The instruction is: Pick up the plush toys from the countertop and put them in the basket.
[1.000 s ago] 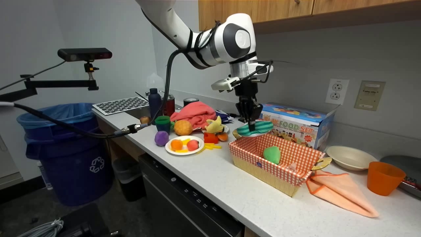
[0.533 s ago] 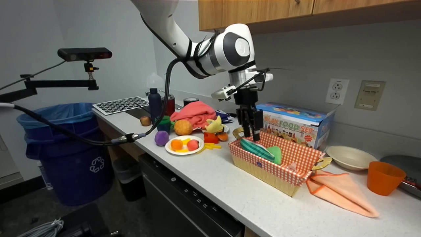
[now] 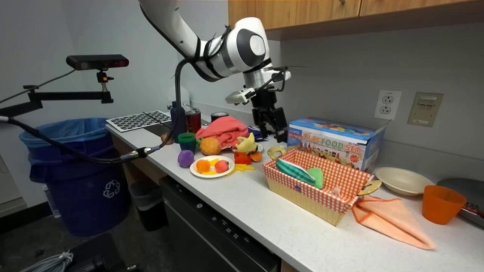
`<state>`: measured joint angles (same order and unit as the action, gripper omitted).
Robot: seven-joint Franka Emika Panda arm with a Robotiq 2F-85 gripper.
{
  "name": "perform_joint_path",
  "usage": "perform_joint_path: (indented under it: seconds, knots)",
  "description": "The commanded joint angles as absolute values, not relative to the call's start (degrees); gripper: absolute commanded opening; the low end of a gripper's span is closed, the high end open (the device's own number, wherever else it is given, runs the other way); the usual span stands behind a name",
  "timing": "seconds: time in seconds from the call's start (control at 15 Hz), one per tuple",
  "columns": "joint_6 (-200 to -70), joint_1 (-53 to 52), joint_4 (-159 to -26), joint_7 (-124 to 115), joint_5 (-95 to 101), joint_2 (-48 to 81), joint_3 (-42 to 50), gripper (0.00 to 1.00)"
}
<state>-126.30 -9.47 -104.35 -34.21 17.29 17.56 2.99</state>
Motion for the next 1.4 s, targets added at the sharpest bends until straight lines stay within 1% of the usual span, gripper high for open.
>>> perform_joint_path:
  seconds: [0.0, 0.4, 0.73, 1.0, 1.33]
  knots:
    - [-128.07, -10.42, -108.54, -27.46, 13.48, 13.99, -1.82, 1.00]
    - [-129.86, -11.06, -107.90, -13.01, 4.37, 18.31, -8.56, 1.00]
    - [-124.26, -9.31, -106.25, 1.93, -3.99, 21.87, -11.86, 1.00]
    - [-120.35, -9.39, -102.90, 5.00, -5.22, 26.12, -10.74, 1.00]
    - [-120.79, -9.24, -97.82, 1.56, -5.21, 31.26, -9.16, 1.00]
